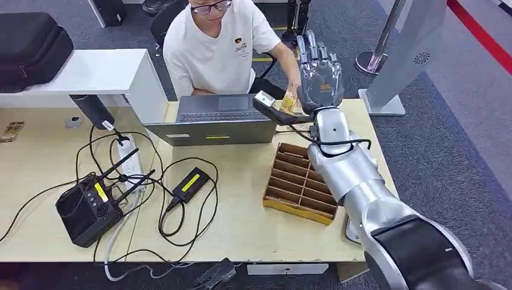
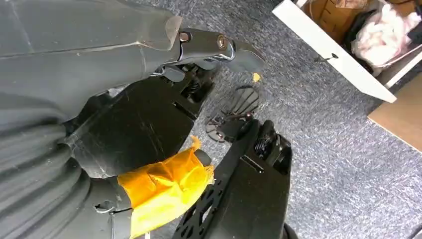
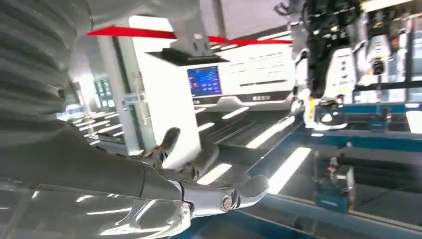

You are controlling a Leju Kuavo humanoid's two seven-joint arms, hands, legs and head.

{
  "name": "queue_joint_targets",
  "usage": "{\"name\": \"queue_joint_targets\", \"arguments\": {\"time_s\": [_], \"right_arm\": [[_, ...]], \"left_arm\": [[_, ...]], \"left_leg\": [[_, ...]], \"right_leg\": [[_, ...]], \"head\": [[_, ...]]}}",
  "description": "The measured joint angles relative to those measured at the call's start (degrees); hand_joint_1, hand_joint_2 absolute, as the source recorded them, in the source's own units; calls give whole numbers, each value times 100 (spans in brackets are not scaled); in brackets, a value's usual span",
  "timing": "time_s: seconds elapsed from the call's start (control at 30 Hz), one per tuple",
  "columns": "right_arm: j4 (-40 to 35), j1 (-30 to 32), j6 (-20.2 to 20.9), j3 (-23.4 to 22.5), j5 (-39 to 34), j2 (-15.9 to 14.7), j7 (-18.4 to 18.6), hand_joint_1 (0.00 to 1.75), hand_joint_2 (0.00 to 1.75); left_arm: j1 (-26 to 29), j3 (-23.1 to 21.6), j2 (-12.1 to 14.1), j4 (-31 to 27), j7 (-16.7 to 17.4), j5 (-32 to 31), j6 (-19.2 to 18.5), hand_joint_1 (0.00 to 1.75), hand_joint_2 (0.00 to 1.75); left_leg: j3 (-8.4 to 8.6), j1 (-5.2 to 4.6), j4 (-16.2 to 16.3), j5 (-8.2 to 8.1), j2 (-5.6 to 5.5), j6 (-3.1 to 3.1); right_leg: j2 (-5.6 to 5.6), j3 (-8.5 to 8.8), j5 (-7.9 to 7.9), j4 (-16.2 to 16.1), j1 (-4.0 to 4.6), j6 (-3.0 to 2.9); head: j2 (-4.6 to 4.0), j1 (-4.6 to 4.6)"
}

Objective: Pass the card to the sensor for recognition and then transmit it.

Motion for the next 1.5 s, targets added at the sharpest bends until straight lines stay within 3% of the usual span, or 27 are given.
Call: {"name": "queue_joint_targets", "arguments": {"time_s": [0.2,0.33,0.47,0.7,0.97,1.17,1.3,1.5], "right_arm": [[123,-124,92,-125,158,-687,295,0,175],[312,-115,105,-170,210,-1343,505,0,175],[498,-53,369,-240,219,-1935,913,0,175],[758,433,537,-537,205,-3085,1352,0,175],[970,1200,824,-992,142,-3999,1694,0,175],[1090,1936,1143,-1372,53,-4454,1899,0,175],[1141,2261,1187,-1532,24,-4557,1943,0,175],[1222,2881,1705,-1858,63,-4612,2116,0,175]], "left_arm": [[129,77,63,-18,-74,184,7,0,175],[324,151,166,-135,-109,435,52,0,175],[480,168,306,-229,-48,575,107,0,175],[801,168,535,-443,-31,806,227,0,175],[1115,131,815,-759,63,1084,424,0,175],[1347,-55,1047,-1088,89,1390,555,0,175],[1407,-175,1156,-1218,112,1475,610,0,175],[1462,-459,1362,-1406,122,1902,800,0,175]], "left_leg": [[1,0,2,0,0,0],[-1,0,2,-2,-4,2],[-3,0,2,-5,-4,5],[-19,-2,2,-19,-16,21],[-21,-2,2,-32,-15,25],[-25,-1,0,-43,-22,30],[-20,-2,-1,-49,-10,26],[-21,-1,-1,-49,-23,26]], "right_leg": [[1,0,1,-1,0,0],[-2,0,0,-3,1,0],[-2,-8,-1,-5,1,0],[-12,-11,-10,-12,0,13],[-12,-13,-25,-13,0,13],[-19,-13,-37,-11,0,21],[-8,-14,-39,-11,0,19],[-21,-10,-46,-11,0,20]], "head": [[0,2],[0,0],[0,-2],[0,2],[0,-2],[0,0],[0,-2],[0,-4]]}}
